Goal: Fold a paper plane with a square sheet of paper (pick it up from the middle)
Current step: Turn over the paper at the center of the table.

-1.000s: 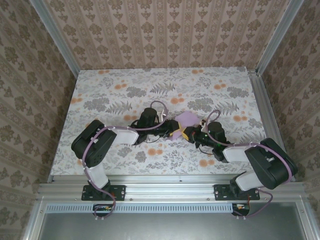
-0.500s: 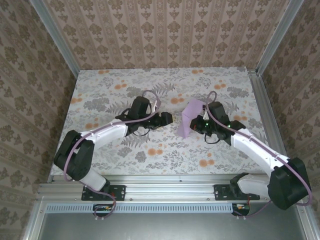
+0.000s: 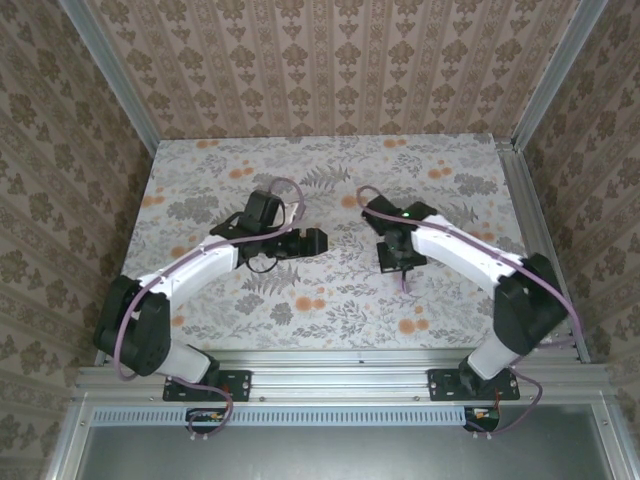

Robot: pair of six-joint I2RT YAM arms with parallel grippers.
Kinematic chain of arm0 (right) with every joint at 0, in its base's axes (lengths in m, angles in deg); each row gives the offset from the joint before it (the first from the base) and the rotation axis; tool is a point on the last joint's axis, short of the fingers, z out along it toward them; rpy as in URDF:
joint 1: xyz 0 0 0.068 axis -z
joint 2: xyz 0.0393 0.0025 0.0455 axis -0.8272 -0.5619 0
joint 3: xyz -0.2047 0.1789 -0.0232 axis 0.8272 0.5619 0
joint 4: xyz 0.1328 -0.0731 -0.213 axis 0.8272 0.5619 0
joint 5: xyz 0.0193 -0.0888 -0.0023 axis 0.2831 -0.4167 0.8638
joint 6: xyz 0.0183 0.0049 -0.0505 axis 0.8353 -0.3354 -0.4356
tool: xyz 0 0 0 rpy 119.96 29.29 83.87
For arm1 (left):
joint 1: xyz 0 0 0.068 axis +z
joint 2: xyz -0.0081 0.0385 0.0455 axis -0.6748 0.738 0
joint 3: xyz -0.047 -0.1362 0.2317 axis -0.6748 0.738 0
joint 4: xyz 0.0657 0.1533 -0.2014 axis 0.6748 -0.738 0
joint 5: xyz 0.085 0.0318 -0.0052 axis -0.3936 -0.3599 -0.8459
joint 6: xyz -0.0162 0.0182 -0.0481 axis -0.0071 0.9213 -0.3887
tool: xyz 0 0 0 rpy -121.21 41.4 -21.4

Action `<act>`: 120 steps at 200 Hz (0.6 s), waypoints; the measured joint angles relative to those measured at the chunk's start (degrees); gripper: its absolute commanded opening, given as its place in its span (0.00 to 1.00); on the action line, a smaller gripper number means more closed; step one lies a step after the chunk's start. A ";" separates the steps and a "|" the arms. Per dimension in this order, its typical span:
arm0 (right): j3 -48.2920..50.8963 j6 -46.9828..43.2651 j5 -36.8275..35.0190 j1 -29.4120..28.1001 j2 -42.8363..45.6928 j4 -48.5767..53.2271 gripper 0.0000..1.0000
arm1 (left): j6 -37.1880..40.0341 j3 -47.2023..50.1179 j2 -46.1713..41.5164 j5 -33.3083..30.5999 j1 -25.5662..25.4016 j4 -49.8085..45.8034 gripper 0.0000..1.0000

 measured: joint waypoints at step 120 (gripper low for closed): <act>-13.68 3.30 10.54 -11.56 -20.15 -6.23 0.26 | 0.07 10.91 -13.81 4.07 4.87 -3.69 0.92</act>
